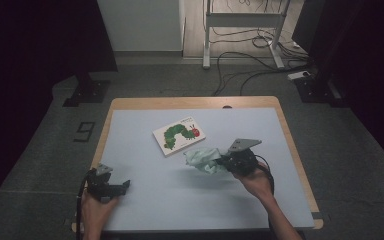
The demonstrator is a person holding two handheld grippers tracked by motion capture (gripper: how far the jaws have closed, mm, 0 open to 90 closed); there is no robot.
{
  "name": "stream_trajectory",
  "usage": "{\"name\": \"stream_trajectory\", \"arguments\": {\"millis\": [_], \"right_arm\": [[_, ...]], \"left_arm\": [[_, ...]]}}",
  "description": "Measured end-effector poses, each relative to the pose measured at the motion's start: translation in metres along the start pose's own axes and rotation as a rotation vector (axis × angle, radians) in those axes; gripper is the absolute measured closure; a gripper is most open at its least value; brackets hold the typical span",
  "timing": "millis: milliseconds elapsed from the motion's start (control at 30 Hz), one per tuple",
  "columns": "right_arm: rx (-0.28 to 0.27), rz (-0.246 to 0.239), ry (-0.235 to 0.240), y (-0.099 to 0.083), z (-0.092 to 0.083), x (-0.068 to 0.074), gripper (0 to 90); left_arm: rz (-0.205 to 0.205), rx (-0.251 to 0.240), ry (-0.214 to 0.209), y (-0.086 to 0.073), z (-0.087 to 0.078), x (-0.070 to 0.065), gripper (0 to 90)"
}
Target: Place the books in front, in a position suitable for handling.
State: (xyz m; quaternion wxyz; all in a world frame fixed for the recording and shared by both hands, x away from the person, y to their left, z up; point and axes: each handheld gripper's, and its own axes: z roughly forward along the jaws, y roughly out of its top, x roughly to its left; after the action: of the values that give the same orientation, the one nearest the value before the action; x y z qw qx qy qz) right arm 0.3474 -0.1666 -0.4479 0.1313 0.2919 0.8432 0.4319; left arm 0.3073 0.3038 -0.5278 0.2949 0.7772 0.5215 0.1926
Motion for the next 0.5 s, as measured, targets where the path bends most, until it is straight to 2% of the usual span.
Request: {"name": "stream_trajectory", "arguments": {"millis": [500], "right_arm": [[-0.025, 0.079, -0.118, -0.022, -0.031, -0.036, 83.0]], "left_arm": [[0.0, -0.001, 0.001, 0.0, 0.0, 0.0, 0.0]]}}
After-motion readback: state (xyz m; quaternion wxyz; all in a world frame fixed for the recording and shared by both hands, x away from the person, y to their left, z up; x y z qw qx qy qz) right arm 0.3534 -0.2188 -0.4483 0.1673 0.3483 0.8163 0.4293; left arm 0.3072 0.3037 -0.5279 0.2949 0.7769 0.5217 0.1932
